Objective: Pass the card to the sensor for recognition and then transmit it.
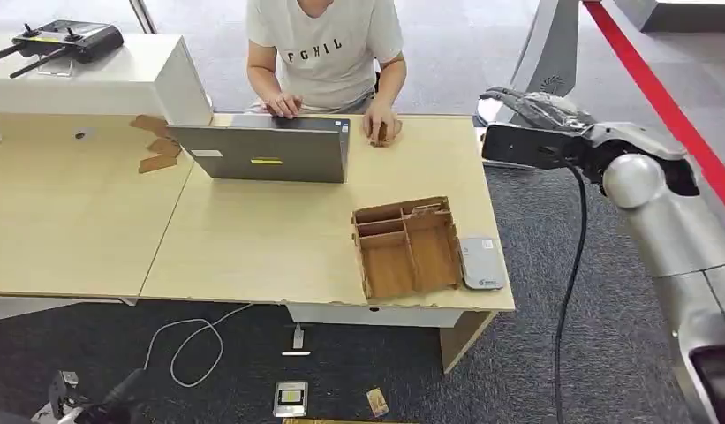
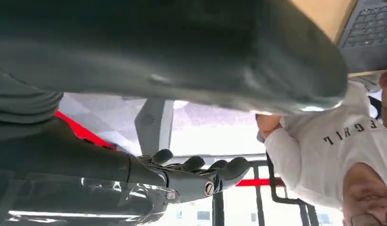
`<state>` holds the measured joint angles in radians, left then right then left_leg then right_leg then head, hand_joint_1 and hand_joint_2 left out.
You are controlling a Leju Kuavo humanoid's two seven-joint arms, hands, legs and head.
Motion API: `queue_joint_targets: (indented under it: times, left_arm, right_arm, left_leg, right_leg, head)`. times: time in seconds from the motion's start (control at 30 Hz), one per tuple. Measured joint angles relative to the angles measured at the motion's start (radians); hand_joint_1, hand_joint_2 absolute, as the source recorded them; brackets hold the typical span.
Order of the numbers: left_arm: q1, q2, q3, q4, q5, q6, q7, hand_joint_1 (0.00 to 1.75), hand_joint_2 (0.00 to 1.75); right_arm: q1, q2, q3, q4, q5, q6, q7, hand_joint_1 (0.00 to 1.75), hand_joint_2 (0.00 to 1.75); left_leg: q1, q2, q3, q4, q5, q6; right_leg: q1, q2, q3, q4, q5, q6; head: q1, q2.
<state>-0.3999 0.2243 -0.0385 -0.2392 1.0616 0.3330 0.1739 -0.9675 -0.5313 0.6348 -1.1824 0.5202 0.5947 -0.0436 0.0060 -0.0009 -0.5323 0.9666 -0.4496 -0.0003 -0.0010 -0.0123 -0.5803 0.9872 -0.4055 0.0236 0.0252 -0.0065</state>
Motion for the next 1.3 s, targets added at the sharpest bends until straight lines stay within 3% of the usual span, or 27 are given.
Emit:
queue_joint_targets:
  times: [0.1,0.17,0.33,0.6,0.9,0.93,1.3]
  left_arm:
    - [-0.002,0.007,0.003,0.001,0.000,0.000,0.007,0.00,1.75]
    - [-0.001,0.008,0.003,0.001,0.001,0.000,0.007,0.00,1.75]
    - [-0.001,0.013,0.004,0.002,0.001,-0.001,0.002,0.00,1.75]
    - [-0.003,0.013,0.004,0.002,-0.003,0.004,-0.008,0.00,1.75]
    - [-0.005,0.012,0.004,0.002,-0.003,0.011,-0.027,0.00,1.75]
    - [-0.005,0.012,0.004,0.002,-0.003,0.011,-0.029,0.00,1.75]
    - [-0.004,0.005,0.004,0.003,-0.005,0.010,-0.046,0.00,1.75]
  right_arm:
    - [0.040,-0.049,0.013,-0.104,-0.113,-0.018,0.056,0.00,0.00]
    - [0.078,-0.077,0.020,-0.156,-0.174,-0.053,0.051,0.00,0.00]
    - [0.180,-0.105,0.031,-0.218,-0.189,-0.140,0.001,0.00,0.00]
    - [0.319,-0.107,0.074,-0.263,-0.140,-0.217,-0.033,0.00,0.00]
    - [0.326,-0.060,0.122,-0.243,-0.053,-0.268,-0.112,0.00,0.00]
    - [0.320,-0.052,0.127,-0.238,-0.046,-0.267,-0.122,0.00,1.75]
    - [0.215,0.044,0.174,-0.153,0.015,-0.265,-0.198,0.00,1.75]
  left_leg:
    - [0.000,0.001,0.001,0.000,0.000,0.000]
    - [0.001,0.000,0.001,0.000,0.000,0.000]
    - [0.001,0.000,0.001,-0.001,0.000,0.000]
    - [0.001,0.000,0.000,-0.001,0.000,0.000]
    - [0.001,0.000,0.000,-0.001,0.000,0.000]
    - [0.001,0.000,0.000,-0.001,0.000,0.000]
    - [0.001,0.000,0.000,-0.001,0.000,0.000]
  right_leg:
    - [0.000,0.001,0.000,0.000,0.000,0.000]
    - [0.001,0.001,0.000,0.000,0.000,0.000]
    - [0.001,0.001,0.001,0.000,0.000,0.000]
    - [0.000,0.001,0.001,0.000,0.000,0.000]
    - [0.000,0.001,0.000,0.000,0.000,0.000]
    - [0.000,0.001,0.000,0.000,0.000,0.000]
    - [0.000,0.001,0.000,0.000,0.000,0.000]
  head:
    - [-0.001,0.000]
    - [0.000,0.000]
    - [0.000,0.000]
    - [0.000,0.000]
    - [0.000,0.000]
    - [0.000,0.000]
    - [0.000,0.000]
